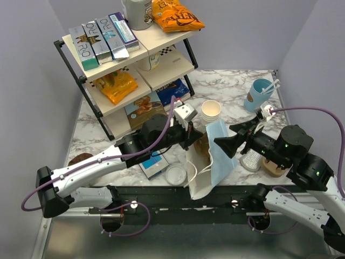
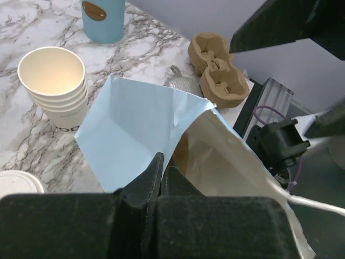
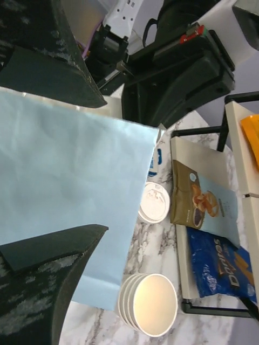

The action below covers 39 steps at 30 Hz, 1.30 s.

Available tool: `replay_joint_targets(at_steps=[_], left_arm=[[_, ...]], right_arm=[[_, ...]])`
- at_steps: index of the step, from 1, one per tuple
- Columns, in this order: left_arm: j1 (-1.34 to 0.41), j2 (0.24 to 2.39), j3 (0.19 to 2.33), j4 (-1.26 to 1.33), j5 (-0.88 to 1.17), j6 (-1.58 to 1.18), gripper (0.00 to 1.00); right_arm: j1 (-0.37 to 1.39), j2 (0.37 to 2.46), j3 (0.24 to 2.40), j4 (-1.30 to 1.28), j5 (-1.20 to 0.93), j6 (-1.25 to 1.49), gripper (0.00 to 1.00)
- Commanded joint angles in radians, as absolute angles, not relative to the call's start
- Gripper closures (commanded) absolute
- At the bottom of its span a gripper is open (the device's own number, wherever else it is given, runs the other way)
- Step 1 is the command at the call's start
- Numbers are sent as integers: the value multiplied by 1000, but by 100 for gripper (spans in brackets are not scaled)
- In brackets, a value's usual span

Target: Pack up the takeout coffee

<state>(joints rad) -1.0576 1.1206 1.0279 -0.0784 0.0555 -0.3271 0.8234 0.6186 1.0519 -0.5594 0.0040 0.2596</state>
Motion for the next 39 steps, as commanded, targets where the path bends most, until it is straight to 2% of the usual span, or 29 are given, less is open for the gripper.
replay_joint_targets(at_steps=[1, 4, 12, 17, 20, 21, 24, 30, 31, 32, 33, 34, 35, 39], left_arm=[[-1068, 1212, 1161, -248, -36, -371, 100], [-1068, 1267, 1236, -327, -67, -411, 100], [-1072, 1338, 1350, -443, -80, -486, 100], [-1072, 1341, 1385, -451, -100, -479, 100], [-1072, 1359, 1434, -456, -98, -459, 100], [-1072, 1364, 1448, -460, -94, -445, 100], [-1074, 1385, 1496, -485, -65, -422, 100], [-1072, 1376, 1529, -483, -55, -403, 98], [-1075, 1373, 1534, -485, -49, -402, 89], [-1074, 1364, 1529, -482, -43, -397, 64], [-1077, 1358, 1522, -476, -32, -399, 53], [-1077, 1350, 1513, -471, -32, -403, 13], [-1077, 1333, 1494, -462, -26, -406, 1], [-1077, 1293, 1448, -445, -17, -426, 1]], right_arm=[[825, 742, 1224, -765, -3, 259, 0], [824, 825, 1276, -850, 118, 267, 0], [825, 951, 1347, -1011, 201, 284, 1], [825, 933, 1247, -1022, 311, 307, 12], [825, 936, 1203, -1006, 327, 291, 35], [824, 934, 1195, -1005, 337, 293, 57], [825, 913, 1186, -997, 334, 295, 78], [824, 755, 1056, -770, 252, 227, 92], [824, 711, 1042, -747, 250, 232, 93], [825, 690, 1029, -720, 259, 239, 93], [825, 672, 1010, -710, 282, 258, 93], [825, 649, 1000, -701, 291, 265, 93], [825, 611, 986, -687, 301, 270, 93], [825, 530, 888, -615, 290, 284, 93]])
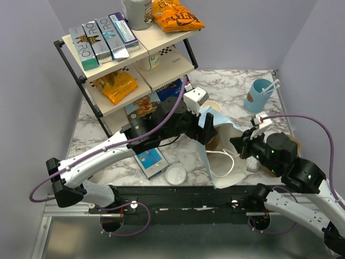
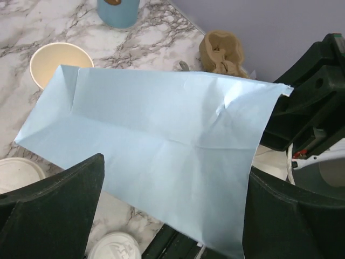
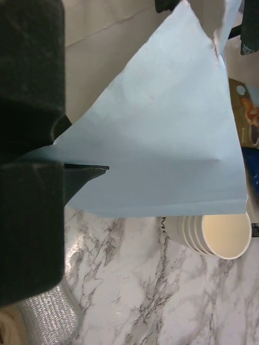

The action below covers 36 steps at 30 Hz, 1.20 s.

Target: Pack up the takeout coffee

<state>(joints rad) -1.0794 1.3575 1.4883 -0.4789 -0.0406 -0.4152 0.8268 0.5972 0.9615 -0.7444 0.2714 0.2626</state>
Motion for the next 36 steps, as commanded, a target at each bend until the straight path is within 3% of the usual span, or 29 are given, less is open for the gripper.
replay_joint_targets(at_steps=[1, 4, 9, 13, 19, 22, 26, 30, 36], left_arm=[[-1077, 1284, 1436, -439, -9, -429, 1], [-1078, 1237, 1387, -405, 23, -448, 1], [-1078, 1155, 1336, -376, 86, -468, 1], [-1077, 1097, 1281, -342, 89, -480, 1], [-1077, 1068, 1269, -354, 55, -500, 1], [-1078, 1066, 1266, -368, 20, -512, 1], [-1078, 1089, 1295, -432, -26, -509, 1], [-1077, 1103, 1321, -482, -47, -514, 1], [-1074, 1077, 1302, -514, -112, -532, 1]], right_arm=[[825, 517, 841, -595, 287, 282, 93], [824, 494, 783, -563, 304, 296, 93], [824, 564, 781, -735, 400, 445, 93], [824, 557, 747, -657, 348, 410, 95], [825, 561, 937, -632, 327, 370, 99], [824, 627, 1064, -772, 305, 481, 99], [825, 853, 1286, -1273, 286, 640, 97], [825, 916, 1328, -1355, 190, 646, 93], [825, 974, 1421, -1509, 230, 687, 88]])
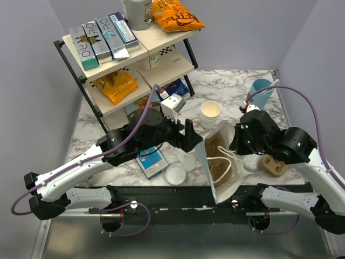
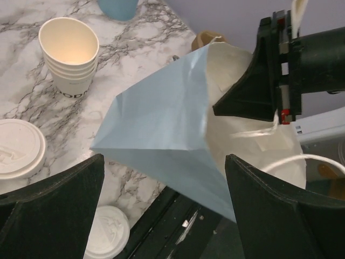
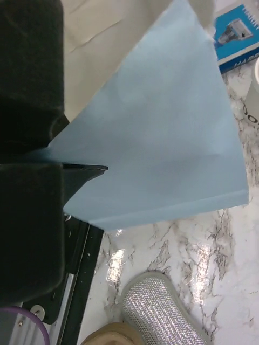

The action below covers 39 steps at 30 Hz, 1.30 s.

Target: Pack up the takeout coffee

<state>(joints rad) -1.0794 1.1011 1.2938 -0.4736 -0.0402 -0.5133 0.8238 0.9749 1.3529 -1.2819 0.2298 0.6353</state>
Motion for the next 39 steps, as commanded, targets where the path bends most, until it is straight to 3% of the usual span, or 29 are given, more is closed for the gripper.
replay_joint_targets(at_steps=[1, 6, 8, 10, 12, 18, 27, 35, 39], left_arm=[[-1074, 1072, 1298, -511, -117, -534, 1], [-1063, 1081, 1307, -534, -141, -534, 1], [-1060, 1086, 1307, -532, -133, -531, 1], [-1058, 1088, 1305, -531, -135, -529, 1], [-1055, 1088, 1301, -528, -137, -531, 1], [-1037, 1100, 1296, -528, -120, -529, 1], [-1017, 1109, 1253, -505, -83, -543, 1], [-1019, 1160, 1217, -437, 139, -557, 1], [-1026, 1131, 1148, -397, 175, -581, 1]], right_arm=[[824, 974, 1408, -1503, 229, 684, 87], [786, 1009, 1390, -1442, 181, 620, 84], [714, 1031, 1394, -1445, 144, 585, 73], [680, 1061, 1399, -1445, 123, 560, 45], [660, 1071, 1431, -1437, 141, 551, 0], [658, 1046, 1577, -1396, 264, 540, 0], [658, 790, 1464, -1220, 100, 460, 0], [658, 790, 1352, -1183, 231, 532, 0], [658, 773, 1316, -1163, 406, 514, 0]])
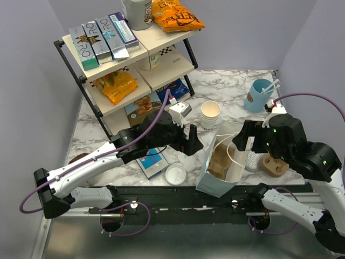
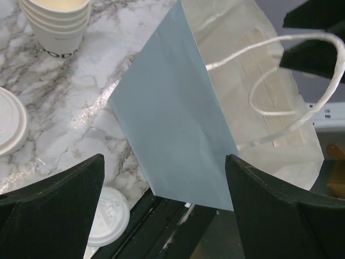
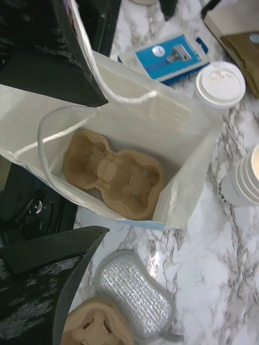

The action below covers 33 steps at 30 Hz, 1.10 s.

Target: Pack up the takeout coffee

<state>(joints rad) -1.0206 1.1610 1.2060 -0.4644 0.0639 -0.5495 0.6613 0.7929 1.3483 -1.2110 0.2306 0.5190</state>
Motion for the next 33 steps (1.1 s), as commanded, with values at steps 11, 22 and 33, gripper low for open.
replay_joint_targets(at_steps=[11, 22, 33], left_arm=[[-1121, 1040, 1091, -390, 100, -637, 1], [-1227, 957, 951, -341, 216, -603, 1], [-1275, 1041, 848, -241, 175, -641, 1]], right_arm=[[658, 821, 1391, -980, 115, 68, 0], [658, 716, 1377, -816, -99, -190, 0], [572, 1011, 1545, -997, 114, -270, 0]])
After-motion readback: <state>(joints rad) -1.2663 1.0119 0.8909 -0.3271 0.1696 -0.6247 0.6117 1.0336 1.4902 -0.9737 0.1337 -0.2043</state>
